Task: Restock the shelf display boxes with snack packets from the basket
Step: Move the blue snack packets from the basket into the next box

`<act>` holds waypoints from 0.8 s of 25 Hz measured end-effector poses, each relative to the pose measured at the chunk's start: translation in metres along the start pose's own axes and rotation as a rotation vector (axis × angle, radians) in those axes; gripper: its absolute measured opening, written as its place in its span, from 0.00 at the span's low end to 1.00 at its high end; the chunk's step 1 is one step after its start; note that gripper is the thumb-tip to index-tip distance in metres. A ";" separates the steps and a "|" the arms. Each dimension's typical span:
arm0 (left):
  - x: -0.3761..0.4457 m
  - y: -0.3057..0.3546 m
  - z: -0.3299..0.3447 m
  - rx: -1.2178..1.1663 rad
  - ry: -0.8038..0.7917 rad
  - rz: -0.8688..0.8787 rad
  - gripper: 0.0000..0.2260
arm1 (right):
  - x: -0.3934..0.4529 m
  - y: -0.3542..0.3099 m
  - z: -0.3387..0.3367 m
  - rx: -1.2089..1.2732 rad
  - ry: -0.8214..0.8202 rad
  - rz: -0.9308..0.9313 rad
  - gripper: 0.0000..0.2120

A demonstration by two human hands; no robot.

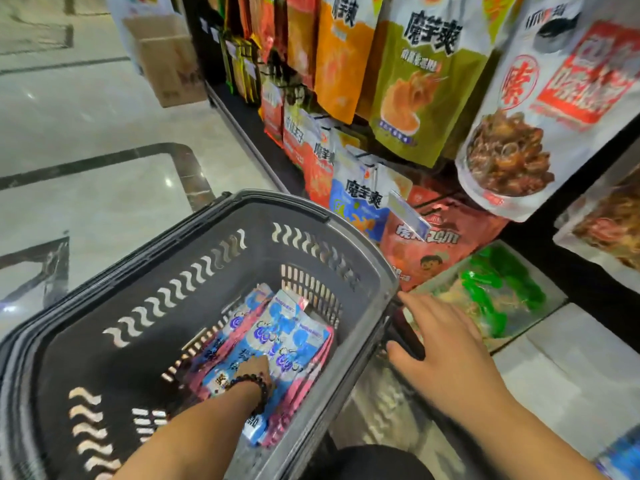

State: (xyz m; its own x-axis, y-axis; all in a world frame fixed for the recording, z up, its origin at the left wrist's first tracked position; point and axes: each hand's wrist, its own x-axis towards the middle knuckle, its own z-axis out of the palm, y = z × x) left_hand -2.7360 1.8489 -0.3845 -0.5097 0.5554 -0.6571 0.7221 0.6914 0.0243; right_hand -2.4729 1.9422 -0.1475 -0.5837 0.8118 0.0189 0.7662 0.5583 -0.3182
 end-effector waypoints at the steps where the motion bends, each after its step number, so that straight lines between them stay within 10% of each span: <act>1: 0.005 -0.001 0.006 0.019 0.004 0.014 0.23 | -0.002 0.001 -0.001 -0.003 -0.010 0.008 0.34; 11: -0.010 0.007 -0.033 -0.041 0.170 0.230 0.15 | -0.007 0.000 -0.010 0.024 -0.059 0.063 0.33; 15: -0.048 -0.004 -0.140 0.288 0.276 0.370 0.24 | -0.004 -0.003 -0.012 0.092 -0.012 0.003 0.29; 20: -0.139 0.005 -0.282 0.814 0.387 0.813 0.09 | 0.003 -0.037 -0.025 0.399 0.080 -0.079 0.18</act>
State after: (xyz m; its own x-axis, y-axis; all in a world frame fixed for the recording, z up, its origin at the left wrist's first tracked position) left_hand -2.7933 1.9054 -0.0801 0.2237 0.8894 -0.3986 0.9078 -0.3390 -0.2471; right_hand -2.4966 1.9285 -0.1123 -0.6016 0.7887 0.1267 0.5464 0.5220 -0.6550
